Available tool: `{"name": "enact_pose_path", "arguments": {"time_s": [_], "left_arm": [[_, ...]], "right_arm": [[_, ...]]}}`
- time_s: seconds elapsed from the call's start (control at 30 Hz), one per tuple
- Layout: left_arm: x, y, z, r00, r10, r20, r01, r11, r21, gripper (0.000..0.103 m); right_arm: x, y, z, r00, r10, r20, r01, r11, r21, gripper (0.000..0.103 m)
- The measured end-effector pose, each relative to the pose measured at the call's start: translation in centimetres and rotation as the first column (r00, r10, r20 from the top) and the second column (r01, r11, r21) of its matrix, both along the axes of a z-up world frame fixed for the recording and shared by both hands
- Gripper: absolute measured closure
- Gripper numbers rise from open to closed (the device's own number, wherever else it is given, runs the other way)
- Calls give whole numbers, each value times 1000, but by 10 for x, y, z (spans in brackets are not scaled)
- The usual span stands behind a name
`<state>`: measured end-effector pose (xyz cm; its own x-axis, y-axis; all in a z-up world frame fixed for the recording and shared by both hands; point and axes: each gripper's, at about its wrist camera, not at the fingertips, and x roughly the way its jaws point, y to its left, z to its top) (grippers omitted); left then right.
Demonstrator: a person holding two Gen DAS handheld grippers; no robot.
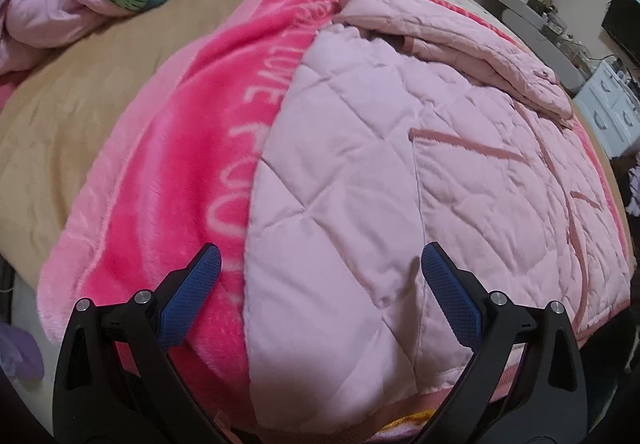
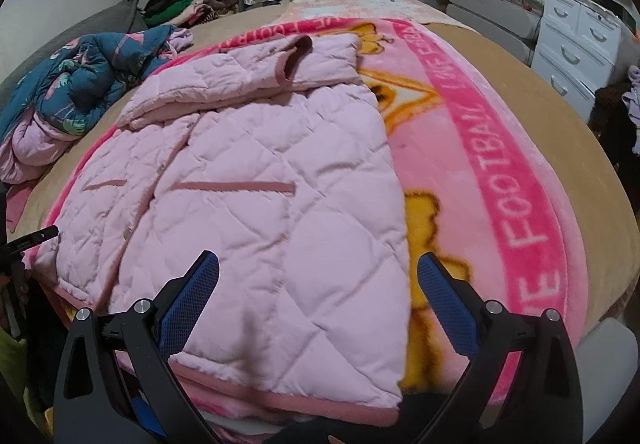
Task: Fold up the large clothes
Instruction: 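Move both grippers to the jacket hem and slide under it, then grasp the hem with the right gripper while the left gripper grasps the hem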
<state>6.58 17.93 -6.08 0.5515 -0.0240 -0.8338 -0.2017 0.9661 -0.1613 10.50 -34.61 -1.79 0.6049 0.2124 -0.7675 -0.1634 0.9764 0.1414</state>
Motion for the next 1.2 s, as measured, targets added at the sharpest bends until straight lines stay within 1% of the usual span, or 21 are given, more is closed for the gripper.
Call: {"name": "enact_pose_path", "arguments": {"time_s": [0.1,0.17,0.23,0.33,0.43,0.57,0.6,0.63,0.73,0.77,0.8,0.83,0.9,0.93,0.97,1.0,1.03,1.1,1.17,1.2], "left_arm": [[1,-4,-8,999,-50,-22,49,998,-47,9],[1,-10,-12,996,-79,-31,78,996,-44,9],[2,-15,-16,995,-88,-43,86,996,-33,9],[3,-12,-21,995,-86,-50,83,995,-59,9],[2,-10,-22,995,-88,-51,84,993,-81,9],[-1,-10,-21,993,-106,-61,100,991,-94,9],[-1,-10,-21,992,-109,-62,103,990,-97,9],[-3,-10,-21,991,-114,-66,107,989,-102,9],[-8,-9,-20,989,-130,-71,121,987,-110,9],[-9,-9,-20,988,-135,-71,126,986,-110,9],[-8,-9,-21,988,-138,-71,129,985,-112,9],[-8,-9,-22,988,-137,-73,128,985,-114,9],[-7,-9,-23,987,-137,-79,128,985,-116,9],[-6,-10,-24,987,-139,-82,130,985,-111,9],[-5,-11,-25,986,-142,-85,133,985,-107,9],[-5,-12,-26,986,-146,-87,136,985,-103,9],[-5,-14,-26,985,-151,-87,143,986,-92,9],[-5,-19,-25,983,-165,-84,160,985,-65,10],[-6,-22,-23,982,-175,-76,171,984,-54,16],[-7,-22,-22,982,-177,-70,173,983,-54,24]], "right_arm": [[-1,-6,-4,1000,-8,-26,8,1000,-7,4],[-2,-9,-8,999,-10,-51,9,1000,-17,4],[-3,-10,-12,996,-6,-88,4,1000,-22,4],[-4,-10,-18,990,12,-143,-15,1000,-18,4],[-3,-6,-30,974,40,-225,-47,999,-27,4],[4,2,-48,943,75,-324,-94,995,-45,4],[5,3,-52,937,82,-338,-102,994,-41,4],[7,1,-55,930,84,-358,-97,995,-18,4],[9,-9,-57,926,80,-368,-56,996,75,6],[8,-13,-56,929,86,-359,-44,991,123,20],[6,-15,-55,932,89,-350,-36,987,156,26],[4,-15,-53,937,85,-340,-34,988,153,29],[0,-16,-47,945,95,-312,-44,985,165,50],[-3,-17,-41,954,98,-285,-51,984,168,57],[-5,-18,-37,959,108,-262,-61,981,182,67],[-8,-19,-31,966,123,-226,-76,976,206,75],[-12,-19,-21,974,135,-180,-92,969,229,76],[-16,-20,-6,983,139,-120,-105,960,258,79],[-15,-20,7,988,134,-71,-108,952,287,80],[-14,-21,13,991,129,-46,-109,949,297,80]]}}
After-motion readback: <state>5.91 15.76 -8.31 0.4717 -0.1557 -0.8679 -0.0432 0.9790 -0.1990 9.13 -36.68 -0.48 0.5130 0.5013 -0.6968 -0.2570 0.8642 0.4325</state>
